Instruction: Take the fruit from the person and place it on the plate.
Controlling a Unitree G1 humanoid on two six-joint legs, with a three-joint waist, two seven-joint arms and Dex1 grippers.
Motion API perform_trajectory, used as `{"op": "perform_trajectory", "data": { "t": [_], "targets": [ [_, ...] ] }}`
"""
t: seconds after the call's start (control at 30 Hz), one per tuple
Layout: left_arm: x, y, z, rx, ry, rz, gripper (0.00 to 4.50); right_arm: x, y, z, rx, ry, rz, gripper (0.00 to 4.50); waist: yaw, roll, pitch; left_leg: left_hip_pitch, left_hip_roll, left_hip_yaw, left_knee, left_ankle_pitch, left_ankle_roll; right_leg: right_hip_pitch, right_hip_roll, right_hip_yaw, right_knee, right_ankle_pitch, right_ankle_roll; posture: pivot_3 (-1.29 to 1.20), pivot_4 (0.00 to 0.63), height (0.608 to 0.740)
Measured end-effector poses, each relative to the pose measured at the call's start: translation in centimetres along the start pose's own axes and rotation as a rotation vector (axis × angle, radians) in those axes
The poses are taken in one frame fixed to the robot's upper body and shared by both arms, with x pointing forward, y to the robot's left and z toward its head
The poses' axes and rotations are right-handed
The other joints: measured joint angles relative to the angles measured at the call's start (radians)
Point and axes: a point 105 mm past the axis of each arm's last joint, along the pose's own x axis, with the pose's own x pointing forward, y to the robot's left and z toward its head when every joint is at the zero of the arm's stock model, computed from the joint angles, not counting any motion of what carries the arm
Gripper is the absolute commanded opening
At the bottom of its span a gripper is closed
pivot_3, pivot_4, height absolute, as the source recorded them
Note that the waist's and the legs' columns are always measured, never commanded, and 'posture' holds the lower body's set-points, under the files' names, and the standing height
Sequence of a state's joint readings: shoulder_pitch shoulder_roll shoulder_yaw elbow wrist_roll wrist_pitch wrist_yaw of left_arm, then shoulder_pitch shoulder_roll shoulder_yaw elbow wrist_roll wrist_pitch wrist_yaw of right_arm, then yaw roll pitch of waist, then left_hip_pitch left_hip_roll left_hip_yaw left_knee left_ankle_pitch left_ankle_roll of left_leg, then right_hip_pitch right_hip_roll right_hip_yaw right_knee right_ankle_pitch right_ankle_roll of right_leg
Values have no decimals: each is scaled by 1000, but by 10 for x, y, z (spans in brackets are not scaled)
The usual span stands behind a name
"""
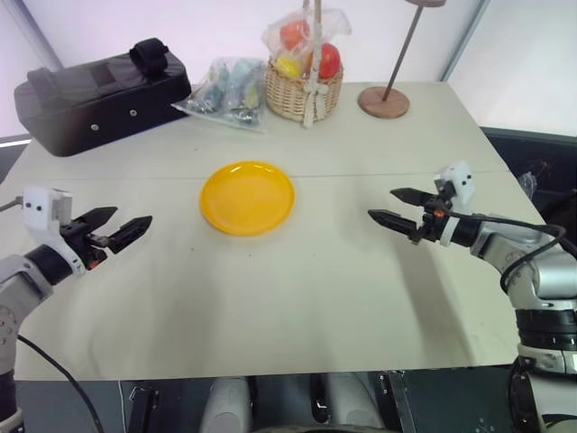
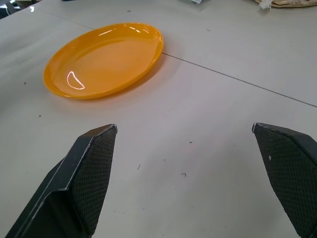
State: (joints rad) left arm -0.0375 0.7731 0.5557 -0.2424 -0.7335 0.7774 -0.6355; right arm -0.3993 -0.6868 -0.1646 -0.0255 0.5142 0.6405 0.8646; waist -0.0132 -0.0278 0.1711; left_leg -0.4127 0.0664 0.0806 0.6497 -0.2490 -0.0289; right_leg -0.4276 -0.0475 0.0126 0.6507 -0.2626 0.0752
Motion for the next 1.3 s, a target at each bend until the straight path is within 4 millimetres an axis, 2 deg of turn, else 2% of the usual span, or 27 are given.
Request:
{"op": "perform_trajectory", "data": {
  "t": [0.33,1.3],
  "targets": [
    [8,-14,2,2,-22,-54,4423,-1,0,-3,1,5,-14,4500,0,0,0,0,0,0,0,0,0,0,0,0,0,0,1,0,150,740],
    [10,-17,8,10,-38,-68,4423,0,1,-5,4,6,-32,4500,0,0,0,0,0,0,0,0,0,0,0,0,0,0,1,0,150,740]
  ]
}}
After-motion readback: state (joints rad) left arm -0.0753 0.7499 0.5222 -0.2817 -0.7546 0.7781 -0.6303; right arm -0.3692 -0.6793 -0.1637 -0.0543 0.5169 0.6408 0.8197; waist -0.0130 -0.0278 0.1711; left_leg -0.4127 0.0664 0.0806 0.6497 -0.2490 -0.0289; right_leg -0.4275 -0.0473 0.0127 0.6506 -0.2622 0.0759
